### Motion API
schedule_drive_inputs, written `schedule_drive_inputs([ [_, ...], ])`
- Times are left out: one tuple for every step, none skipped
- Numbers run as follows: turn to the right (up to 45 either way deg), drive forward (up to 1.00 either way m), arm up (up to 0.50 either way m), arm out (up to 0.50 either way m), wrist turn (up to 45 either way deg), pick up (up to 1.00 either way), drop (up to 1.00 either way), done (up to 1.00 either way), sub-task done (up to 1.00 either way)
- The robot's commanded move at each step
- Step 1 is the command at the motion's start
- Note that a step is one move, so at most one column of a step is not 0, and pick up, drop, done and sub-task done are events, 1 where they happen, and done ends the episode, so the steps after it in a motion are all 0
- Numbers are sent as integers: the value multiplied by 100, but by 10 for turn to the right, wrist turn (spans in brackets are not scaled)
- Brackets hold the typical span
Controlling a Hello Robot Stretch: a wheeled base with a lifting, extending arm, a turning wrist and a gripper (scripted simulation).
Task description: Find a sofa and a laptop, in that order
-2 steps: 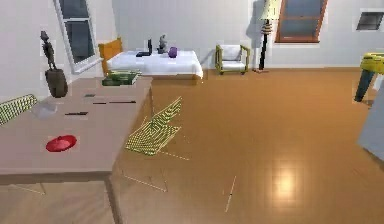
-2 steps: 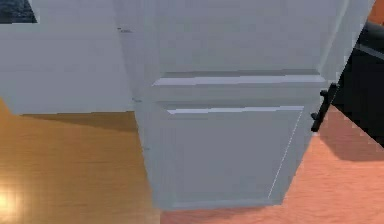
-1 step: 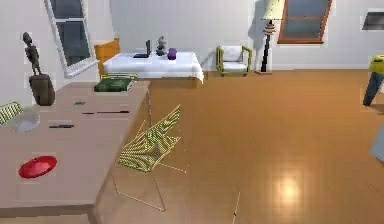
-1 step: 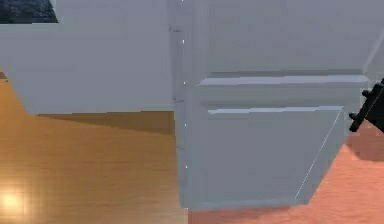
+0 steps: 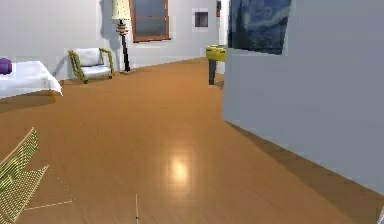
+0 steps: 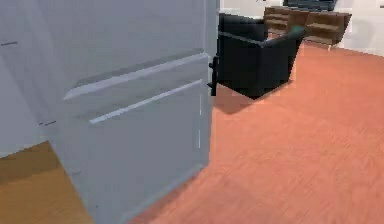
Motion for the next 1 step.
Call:
schedule_drive_inputs([
  [0, 100, 0, 0, 0, 0, 0, 0, 0],
])
